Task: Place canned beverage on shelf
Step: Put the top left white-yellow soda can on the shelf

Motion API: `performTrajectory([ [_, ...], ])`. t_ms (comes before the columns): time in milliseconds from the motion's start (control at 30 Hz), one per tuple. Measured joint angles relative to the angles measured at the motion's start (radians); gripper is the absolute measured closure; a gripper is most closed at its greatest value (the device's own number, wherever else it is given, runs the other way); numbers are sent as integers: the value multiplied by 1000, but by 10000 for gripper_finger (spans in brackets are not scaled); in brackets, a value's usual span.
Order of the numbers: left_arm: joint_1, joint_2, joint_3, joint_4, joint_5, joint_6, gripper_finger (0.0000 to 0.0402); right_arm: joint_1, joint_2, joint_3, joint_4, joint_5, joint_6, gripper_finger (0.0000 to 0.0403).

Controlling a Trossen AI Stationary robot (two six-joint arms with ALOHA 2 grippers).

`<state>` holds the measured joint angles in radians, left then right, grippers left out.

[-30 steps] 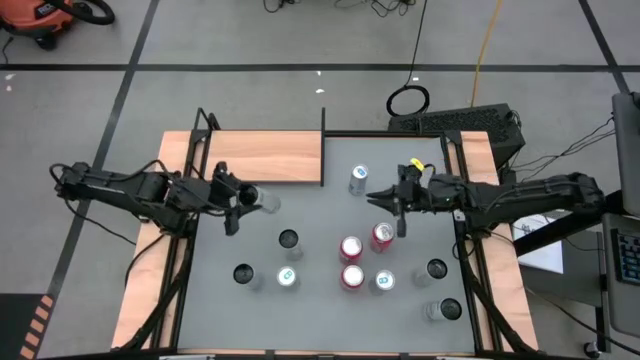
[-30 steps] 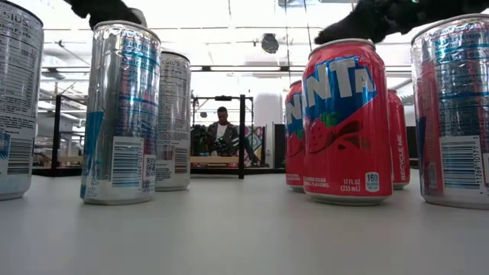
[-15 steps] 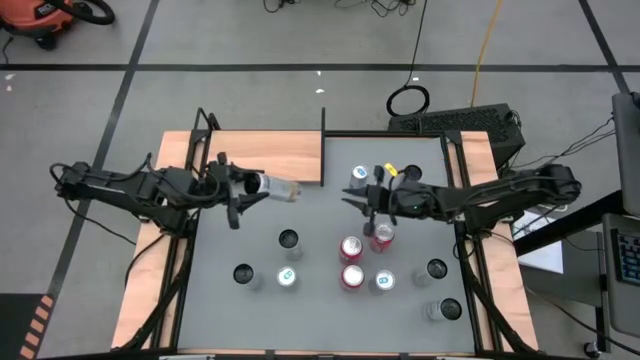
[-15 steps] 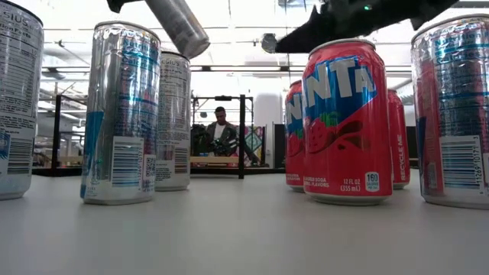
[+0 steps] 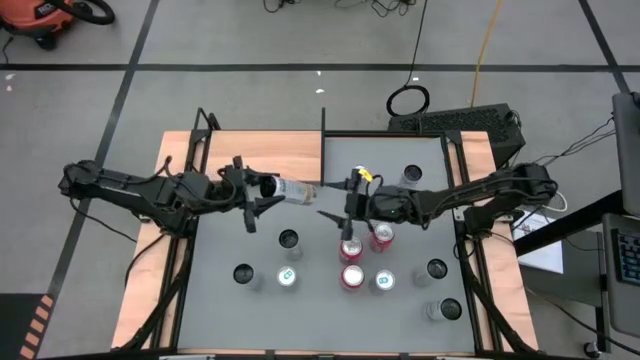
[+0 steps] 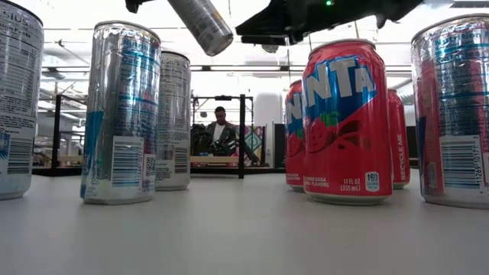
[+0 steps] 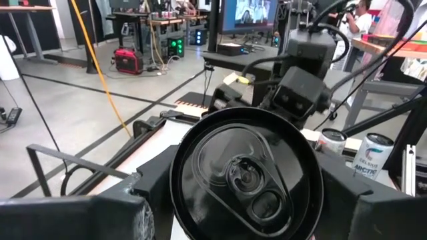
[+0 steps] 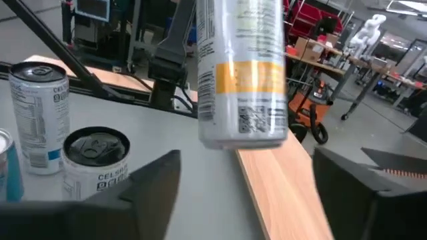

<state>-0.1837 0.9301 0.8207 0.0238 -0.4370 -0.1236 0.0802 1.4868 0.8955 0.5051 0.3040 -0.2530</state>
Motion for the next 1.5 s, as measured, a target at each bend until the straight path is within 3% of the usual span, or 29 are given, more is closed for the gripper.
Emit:
performTrajectory([
  [133,0,26,0,21,0,0,163,0,43,31,0,89,-22,61],
  [233,1,44,0,38,-1,1,163,-2,52,41,0,92,-25,44],
  [867,1,155,-1,201,-9,1,163,-4,51,44,18,84,-56,54],
  [1000,1,165,-1,217,-10,1,163,-4,51,44,16,83,-58,89],
  [1300,1,165,-1,225,-32,0,159,-4,51,44,15,82,-73,210],
  [1500,1,164,-1,225,-36,1,112,-4,51,43,-6,80,-76,225],
])
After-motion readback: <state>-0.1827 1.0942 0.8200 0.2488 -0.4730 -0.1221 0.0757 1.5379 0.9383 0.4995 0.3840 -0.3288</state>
